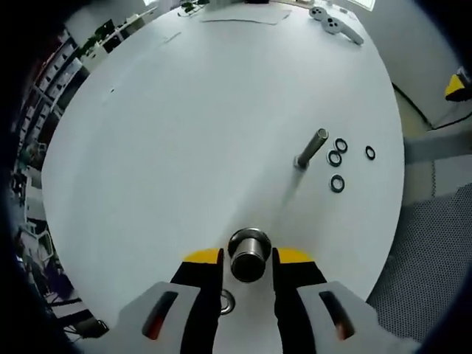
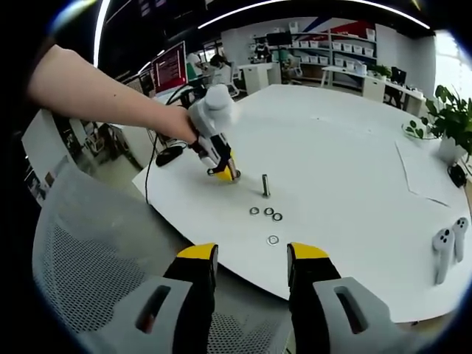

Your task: Place the washer onto the threaded stud by aligning its center hole with the stud, sliding it down to the base, and recovering from edge contact or off-axis alignment until the washer reaches the visible bottom stop.

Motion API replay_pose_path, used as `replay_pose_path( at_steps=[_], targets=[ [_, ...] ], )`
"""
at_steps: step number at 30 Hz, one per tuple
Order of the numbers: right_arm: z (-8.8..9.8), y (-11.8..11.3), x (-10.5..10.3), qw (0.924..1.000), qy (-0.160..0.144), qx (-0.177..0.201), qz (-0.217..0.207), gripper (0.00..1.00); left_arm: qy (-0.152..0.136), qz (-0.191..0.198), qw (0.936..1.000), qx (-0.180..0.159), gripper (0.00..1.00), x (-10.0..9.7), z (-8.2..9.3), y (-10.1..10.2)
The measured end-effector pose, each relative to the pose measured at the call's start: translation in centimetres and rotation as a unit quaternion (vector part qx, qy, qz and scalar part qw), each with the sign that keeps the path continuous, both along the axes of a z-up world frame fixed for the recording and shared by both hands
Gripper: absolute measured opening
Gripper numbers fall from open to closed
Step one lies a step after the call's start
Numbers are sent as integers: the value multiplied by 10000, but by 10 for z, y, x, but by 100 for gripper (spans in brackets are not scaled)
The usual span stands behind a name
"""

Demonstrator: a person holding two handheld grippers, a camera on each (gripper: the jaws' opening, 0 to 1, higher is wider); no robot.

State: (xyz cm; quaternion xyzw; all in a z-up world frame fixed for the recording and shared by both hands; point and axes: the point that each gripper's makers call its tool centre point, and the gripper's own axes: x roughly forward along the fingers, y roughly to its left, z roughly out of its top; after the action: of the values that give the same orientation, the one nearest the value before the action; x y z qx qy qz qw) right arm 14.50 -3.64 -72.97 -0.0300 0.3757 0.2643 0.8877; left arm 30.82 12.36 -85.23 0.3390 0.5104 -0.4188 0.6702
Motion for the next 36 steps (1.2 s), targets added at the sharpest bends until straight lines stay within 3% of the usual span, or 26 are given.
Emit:
replay_pose_path(
  at_steps=[12,19,36],
  targets=[
    [0,-1,0,10000,8,-10,-15,40,-45,116,9999,65,24,1,5,26],
    [-1,-1,0,10000,11,-11,-6,40,98,475,9987,150,25,0,3,47],
    [0,-1,0,10000,3,-5,-24,40,180,702,9971,236,26,-3,-2,63]
  ],
)
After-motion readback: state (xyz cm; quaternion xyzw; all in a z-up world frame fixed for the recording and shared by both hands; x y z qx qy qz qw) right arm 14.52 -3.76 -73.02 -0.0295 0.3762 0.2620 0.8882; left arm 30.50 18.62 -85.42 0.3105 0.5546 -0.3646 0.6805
